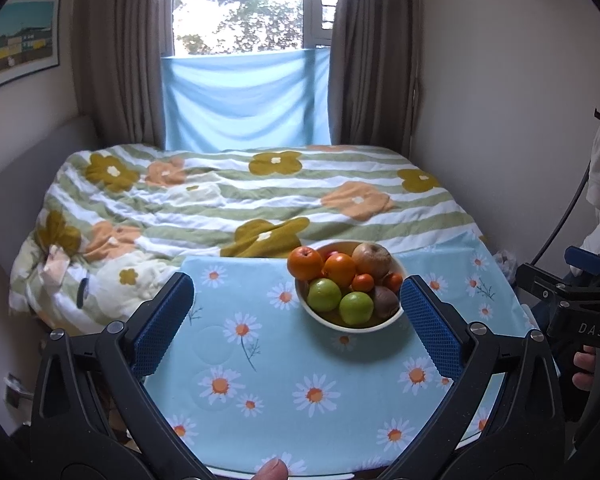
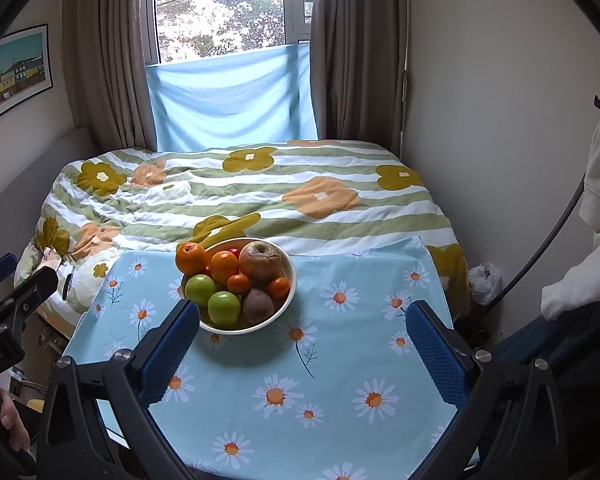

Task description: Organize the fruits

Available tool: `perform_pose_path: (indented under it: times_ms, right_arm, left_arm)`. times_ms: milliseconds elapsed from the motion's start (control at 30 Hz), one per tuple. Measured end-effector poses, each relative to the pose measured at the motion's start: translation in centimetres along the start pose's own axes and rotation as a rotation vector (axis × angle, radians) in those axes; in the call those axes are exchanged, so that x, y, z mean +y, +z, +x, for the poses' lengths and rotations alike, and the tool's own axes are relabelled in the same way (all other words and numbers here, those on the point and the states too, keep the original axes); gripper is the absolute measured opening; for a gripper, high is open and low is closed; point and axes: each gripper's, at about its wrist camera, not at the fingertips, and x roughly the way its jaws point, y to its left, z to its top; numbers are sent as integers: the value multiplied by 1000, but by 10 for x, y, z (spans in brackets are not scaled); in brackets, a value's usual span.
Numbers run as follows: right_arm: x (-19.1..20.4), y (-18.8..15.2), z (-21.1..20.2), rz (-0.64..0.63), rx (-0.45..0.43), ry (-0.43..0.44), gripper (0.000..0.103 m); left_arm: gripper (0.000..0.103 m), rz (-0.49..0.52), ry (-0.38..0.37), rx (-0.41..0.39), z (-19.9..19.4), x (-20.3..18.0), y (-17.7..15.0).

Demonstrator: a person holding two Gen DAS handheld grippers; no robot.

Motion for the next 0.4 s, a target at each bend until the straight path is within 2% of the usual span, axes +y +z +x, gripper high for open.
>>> perform_pose_path:
  times_ms: [400]
  right_arm:
    - [-1,0,0,2,-1,-3,103]
  left_arm:
    - [103,16,9,-4,0,-5,-1]
